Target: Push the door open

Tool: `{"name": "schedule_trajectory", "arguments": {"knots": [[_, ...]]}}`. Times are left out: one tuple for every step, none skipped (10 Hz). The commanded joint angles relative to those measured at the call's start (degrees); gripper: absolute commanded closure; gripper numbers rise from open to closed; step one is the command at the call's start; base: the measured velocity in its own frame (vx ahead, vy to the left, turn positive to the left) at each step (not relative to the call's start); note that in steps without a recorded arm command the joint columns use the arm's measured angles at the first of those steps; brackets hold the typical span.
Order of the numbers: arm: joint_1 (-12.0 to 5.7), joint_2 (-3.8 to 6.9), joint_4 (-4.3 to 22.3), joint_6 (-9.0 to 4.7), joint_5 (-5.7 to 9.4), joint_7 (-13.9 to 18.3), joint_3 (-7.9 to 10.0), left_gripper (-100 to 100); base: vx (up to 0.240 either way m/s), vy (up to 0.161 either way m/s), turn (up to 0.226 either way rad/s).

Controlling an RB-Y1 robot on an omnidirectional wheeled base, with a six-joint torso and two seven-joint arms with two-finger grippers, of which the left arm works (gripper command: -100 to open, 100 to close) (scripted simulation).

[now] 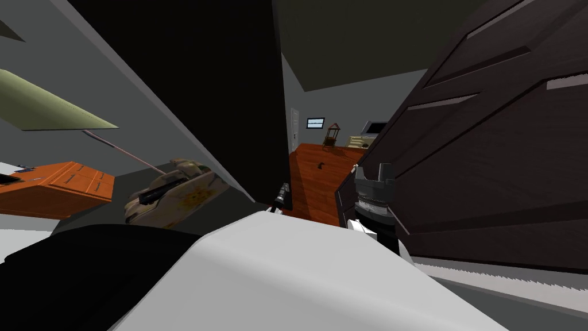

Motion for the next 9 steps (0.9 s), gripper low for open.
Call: {"name": "schedule_trajectory", "arguments": {"knots": [[-0.05, 0.05, 0.0, 0.03, 0.0, 0.0, 0.02, 100, -0.016, -0.003, -0.004], [-0.05, 0.05, 0.0, 0.03, 0.0, 0.0, 0.02, 100, -0.026, 0.001, -0.008], [-0.05, 0.05, 0.0, 0.03, 0.0, 0.0, 0.02, 100, -0.016, 0.003, -0.004], [-0.05, 0.05, 0.0, 0.03, 0.0, 0.0, 0.02, 100, -0.01, 0.001, 0.001], [-0.05, 0.05, 0.0, 0.03, 0.0, 0.0, 0.02, 100, -0.007, -0.001, 0.002], [-0.05, 0.05, 0.0, 0.03, 0.0, 0.0, 0.02, 100, 0.0, 0.0, 0.0], [-0.07, 0.36, 0.2, 0.15, 0.23, -0.1, 0.52, 100, 0.081, -0.022, 0.023], [-0.09, 0.45, 0.2, 0.15, 0.31, -0.2, 0.68, 100, 0.14, -0.046, 0.031], [-0.13, 0.63, 0.3, 0.15, 0.47, -0.3, 1.05, 100, 0.147, -0.042, 0.023]]}}
